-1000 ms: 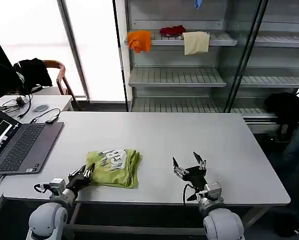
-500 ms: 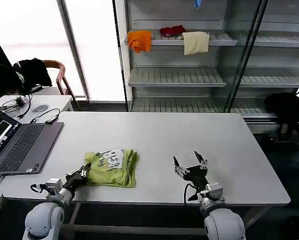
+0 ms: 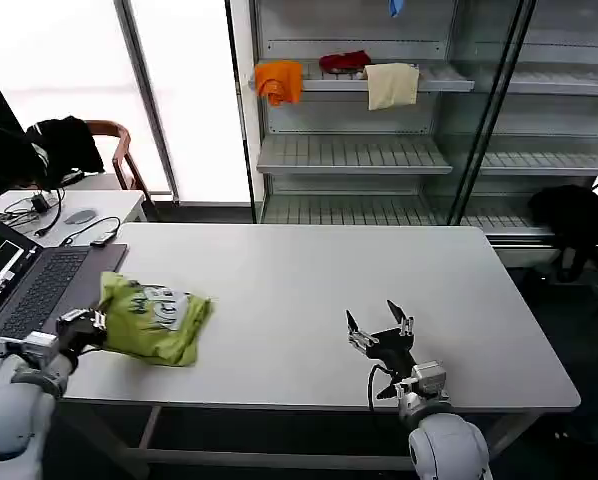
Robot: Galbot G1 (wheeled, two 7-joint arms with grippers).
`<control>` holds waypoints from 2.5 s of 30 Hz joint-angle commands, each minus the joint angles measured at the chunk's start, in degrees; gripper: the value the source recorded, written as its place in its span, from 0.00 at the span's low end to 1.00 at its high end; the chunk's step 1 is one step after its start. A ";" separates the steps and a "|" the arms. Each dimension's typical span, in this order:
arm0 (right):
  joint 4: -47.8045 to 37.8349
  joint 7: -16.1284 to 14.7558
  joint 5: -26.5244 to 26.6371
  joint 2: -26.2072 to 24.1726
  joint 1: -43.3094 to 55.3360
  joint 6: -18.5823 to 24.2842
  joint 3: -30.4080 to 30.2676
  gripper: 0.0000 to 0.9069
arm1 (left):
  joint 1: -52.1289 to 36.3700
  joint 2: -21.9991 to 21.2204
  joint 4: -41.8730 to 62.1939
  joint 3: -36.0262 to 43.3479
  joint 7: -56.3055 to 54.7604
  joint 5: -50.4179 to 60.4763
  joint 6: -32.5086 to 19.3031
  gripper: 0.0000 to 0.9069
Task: Fold and organize the clothes.
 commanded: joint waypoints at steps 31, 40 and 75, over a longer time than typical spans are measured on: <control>-6.76 1.05 7.70 -6.02 -1.86 5.26 6.36 1.00 | -1.71 -20.53 -11.33 36.47 -3.42 17.88 8.93 0.02; -6.87 0.86 5.97 -4.35 -0.81 4.35 5.52 1.00 | -8.96 -22.31 -0.80 39.58 -8.60 13.82 8.71 0.03; -5.35 5.00 21.94 1.96 7.64 -12.41 1.75 1.00 | -18.83 -22.49 -3.64 48.15 -18.56 -1.11 7.63 1.00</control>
